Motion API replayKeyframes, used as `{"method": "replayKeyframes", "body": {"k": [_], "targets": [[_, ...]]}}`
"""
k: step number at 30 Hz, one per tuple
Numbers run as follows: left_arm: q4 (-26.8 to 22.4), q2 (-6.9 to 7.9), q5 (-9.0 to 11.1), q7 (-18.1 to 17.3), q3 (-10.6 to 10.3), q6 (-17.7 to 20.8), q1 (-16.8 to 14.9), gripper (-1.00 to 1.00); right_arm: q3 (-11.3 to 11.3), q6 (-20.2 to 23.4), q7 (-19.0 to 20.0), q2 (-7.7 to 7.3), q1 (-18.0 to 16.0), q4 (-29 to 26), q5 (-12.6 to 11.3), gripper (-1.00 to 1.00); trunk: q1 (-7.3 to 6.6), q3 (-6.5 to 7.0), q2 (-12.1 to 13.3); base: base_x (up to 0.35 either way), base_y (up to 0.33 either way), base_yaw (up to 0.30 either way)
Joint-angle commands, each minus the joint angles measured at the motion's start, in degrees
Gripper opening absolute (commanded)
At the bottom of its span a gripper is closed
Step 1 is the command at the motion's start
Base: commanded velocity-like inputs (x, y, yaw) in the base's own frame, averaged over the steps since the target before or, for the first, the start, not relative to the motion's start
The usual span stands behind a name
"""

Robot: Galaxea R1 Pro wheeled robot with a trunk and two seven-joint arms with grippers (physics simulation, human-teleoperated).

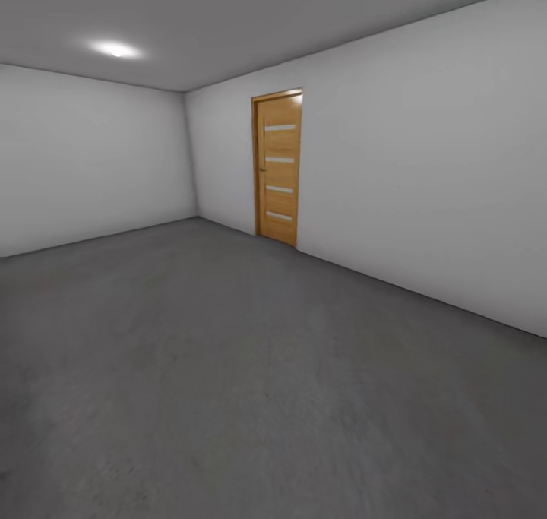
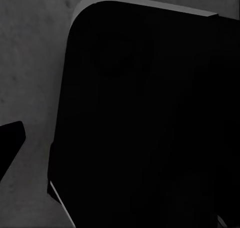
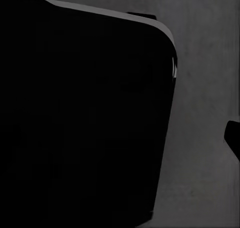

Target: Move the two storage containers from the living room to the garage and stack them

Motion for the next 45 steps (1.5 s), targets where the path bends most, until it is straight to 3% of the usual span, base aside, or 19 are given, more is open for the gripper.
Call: {"method": "replayKeyframes", "body": {"k": [1,17,45], "targets": [[0.0,-0.02,0.3,0.1,0.0,-0.2,0.0,1.00,-0.1,-0.2,0.0,0.01,0.0,0.0,0.4,1.00,0.03,-0.04,0.0,0.322,0.000,0.258],[0.0,-0.08,0.4,0.1,0.0,-0.4,0.0,1.00,-0.1,-0.1,0.0,0.09,0.0,0.0,0.3,1.00,0.03,-0.04,0.0,0.322,0.000,0.272],[0.0,-0.02,0.4,0.1,0.0,-0.2,0.0,1.00,0.5,-0.1,-0.1,-0.14,0.0,0.0,1.1,1.00,0.03,-0.04,0.0,0.322,0.000,0.010]]}}
